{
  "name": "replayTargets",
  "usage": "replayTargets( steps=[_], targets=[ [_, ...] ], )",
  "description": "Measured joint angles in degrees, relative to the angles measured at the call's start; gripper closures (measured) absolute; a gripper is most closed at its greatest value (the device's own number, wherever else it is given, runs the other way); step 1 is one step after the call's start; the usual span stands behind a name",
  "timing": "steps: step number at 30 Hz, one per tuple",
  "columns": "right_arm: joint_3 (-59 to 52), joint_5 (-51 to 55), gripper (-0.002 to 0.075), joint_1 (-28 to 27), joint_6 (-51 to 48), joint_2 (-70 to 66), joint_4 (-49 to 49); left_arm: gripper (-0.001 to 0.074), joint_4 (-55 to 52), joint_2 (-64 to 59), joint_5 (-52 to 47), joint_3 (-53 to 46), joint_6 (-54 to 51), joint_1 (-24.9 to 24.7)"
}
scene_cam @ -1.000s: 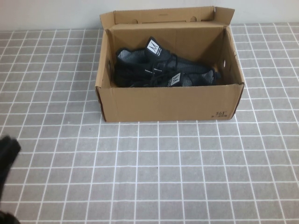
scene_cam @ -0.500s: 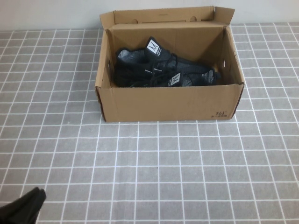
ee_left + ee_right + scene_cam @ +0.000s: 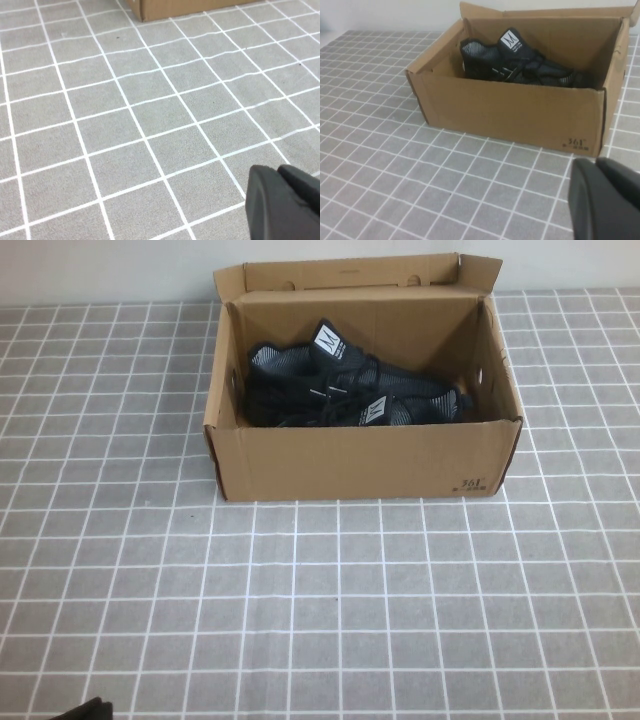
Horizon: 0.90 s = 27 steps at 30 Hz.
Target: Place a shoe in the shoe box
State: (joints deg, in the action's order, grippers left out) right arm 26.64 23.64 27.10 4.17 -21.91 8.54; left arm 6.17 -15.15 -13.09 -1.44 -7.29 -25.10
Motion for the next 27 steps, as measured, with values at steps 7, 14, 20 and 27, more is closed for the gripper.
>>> replayTargets(
  steps=[7,14,20,27],
  targets=[
    [0.00,0.39,0.0742,0.00,0.00,0.00,-0.27,0.0736,0.00,0.00,-0.24,0.00,0.00,0.00],
    [-1.41,-3.04,0.0742,-8.25,-0.03,3.27,-4.15,0.0736,0.00,0.00,-0.26,0.00,0.00,0.00],
    [-14.13,-19.82,0.0742,-20.76,-0.14,10.39,-4.25,0.0736,0.00,0.00,-0.26,0.00,0.00,0.00],
    [-26.59,-24.77,0.0742,-24.42,-0.14,21.63,-2.69,0.0736,0.00,0.00,-0.35,0.00,0.00,0.00]
  ],
)
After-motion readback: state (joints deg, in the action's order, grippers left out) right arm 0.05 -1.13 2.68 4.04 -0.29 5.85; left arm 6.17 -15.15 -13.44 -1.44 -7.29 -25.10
